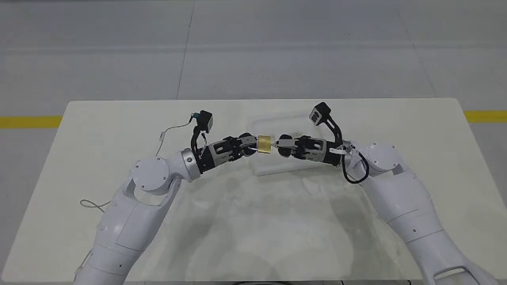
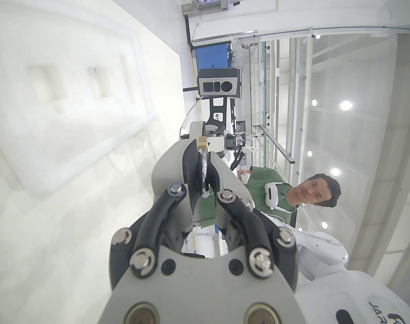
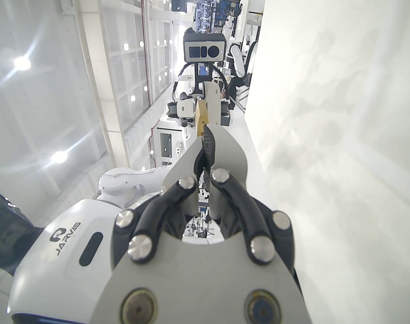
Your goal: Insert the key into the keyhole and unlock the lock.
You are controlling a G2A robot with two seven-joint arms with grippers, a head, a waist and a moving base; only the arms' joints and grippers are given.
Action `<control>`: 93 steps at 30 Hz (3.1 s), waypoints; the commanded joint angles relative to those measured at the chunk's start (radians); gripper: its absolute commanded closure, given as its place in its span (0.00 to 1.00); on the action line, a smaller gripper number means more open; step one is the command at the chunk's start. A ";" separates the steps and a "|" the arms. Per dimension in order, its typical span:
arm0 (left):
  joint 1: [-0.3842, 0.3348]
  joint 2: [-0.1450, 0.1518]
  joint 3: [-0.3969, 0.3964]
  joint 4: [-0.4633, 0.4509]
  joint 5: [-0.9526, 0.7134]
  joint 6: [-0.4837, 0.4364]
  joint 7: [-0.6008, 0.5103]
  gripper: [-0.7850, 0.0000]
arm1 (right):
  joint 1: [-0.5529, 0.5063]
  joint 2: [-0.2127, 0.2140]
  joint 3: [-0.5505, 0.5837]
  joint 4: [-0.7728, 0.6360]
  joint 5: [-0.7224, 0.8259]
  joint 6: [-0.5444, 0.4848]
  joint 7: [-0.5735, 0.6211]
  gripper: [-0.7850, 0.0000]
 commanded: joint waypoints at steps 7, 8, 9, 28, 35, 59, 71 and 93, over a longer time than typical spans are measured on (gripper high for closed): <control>-0.004 0.002 0.005 0.003 -0.006 -0.002 -0.002 1.00 | 0.009 -0.002 -0.007 0.008 0.001 0.001 0.004 1.00; -0.005 0.002 0.006 0.003 -0.006 -0.002 -0.002 1.00 | 0.009 -0.002 -0.008 0.009 0.001 0.000 0.004 1.00; -0.005 0.003 0.007 0.003 -0.006 -0.002 -0.003 1.00 | 0.009 -0.002 -0.008 0.009 0.001 0.000 0.004 1.00; -0.009 0.007 0.013 0.007 -0.020 -0.003 0.011 1.00 | 0.012 -0.002 -0.007 0.010 0.005 0.010 0.007 0.93; -0.011 0.009 0.014 0.008 -0.025 -0.002 0.015 1.00 | 0.009 -0.001 -0.001 0.009 0.007 0.012 0.008 0.81; -0.013 0.015 0.022 0.005 -0.023 -0.006 0.012 1.00 | -0.005 0.003 0.011 0.006 0.021 0.006 0.013 0.87; -0.008 0.018 0.026 0.004 -0.024 -0.013 0.015 1.00 | 0.008 -0.003 -0.009 0.017 0.018 0.001 0.009 0.96; -0.006 0.023 0.028 -0.002 -0.026 -0.016 0.015 1.00 | 0.007 -0.004 -0.014 0.006 0.011 0.004 0.004 0.93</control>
